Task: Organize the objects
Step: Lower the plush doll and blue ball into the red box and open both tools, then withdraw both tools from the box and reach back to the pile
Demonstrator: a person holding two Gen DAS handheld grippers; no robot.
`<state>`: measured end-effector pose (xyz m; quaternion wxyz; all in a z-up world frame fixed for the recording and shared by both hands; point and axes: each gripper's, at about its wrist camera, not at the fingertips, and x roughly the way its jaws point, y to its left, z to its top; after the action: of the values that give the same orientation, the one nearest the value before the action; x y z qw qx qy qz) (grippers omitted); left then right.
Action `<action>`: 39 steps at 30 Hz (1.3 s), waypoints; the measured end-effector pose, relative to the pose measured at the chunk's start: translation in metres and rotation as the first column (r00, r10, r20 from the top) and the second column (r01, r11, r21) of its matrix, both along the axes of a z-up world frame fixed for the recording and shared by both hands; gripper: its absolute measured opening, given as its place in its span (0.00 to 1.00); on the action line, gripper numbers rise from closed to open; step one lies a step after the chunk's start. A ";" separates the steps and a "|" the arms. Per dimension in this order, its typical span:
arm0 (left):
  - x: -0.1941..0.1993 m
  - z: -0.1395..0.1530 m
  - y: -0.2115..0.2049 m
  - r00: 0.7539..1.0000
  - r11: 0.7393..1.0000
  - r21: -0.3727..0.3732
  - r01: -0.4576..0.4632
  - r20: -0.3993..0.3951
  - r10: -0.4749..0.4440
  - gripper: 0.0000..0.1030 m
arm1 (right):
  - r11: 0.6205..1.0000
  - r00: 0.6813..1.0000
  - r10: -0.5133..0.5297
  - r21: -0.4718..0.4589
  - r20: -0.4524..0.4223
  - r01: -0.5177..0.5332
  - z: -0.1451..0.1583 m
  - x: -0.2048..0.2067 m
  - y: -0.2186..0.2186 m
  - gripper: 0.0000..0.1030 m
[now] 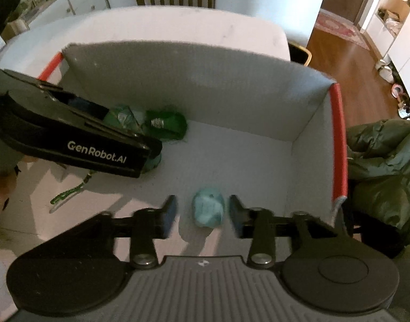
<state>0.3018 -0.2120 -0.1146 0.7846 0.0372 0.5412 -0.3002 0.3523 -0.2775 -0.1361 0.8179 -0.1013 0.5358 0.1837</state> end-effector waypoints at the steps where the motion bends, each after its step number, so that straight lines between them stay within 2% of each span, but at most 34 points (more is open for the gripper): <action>1: -0.002 0.002 0.000 1.000 1.000 -0.005 0.000 0.004 0.000 0.73 | 1.000 1.000 0.000 0.011 0.012 0.000 0.003 -0.004 0.001 0.50; 21: -0.052 0.071 0.047 0.987 0.988 -0.149 -0.033 0.151 0.056 0.75 | 0.988 0.991 -0.035 0.152 0.133 0.015 0.064 -0.056 -0.021 0.52; 27: -0.074 0.089 0.063 0.977 0.981 -0.193 -0.025 0.205 0.066 0.75 | 0.982 0.983 -0.041 0.188 0.181 0.007 0.081 -0.073 -0.020 0.52; 29: -0.082 0.096 0.070 0.972 0.978 -0.207 -0.021 0.225 0.068 0.76 | 0.979 0.980 -0.048 0.202 0.192 0.009 0.087 -0.080 -0.020 0.55; 39: -0.113 0.120 0.112 0.946 0.967 -0.254 -0.008 0.313 0.090 0.79 | 0.976 0.956 -0.069 0.217 0.284 0.005 0.110 -0.121 -0.006 0.59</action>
<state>0.1891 -0.0999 0.0054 0.8680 -0.0267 0.3646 -0.3360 0.2313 -0.2835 -0.0256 0.8971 -0.0284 0.3889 0.2080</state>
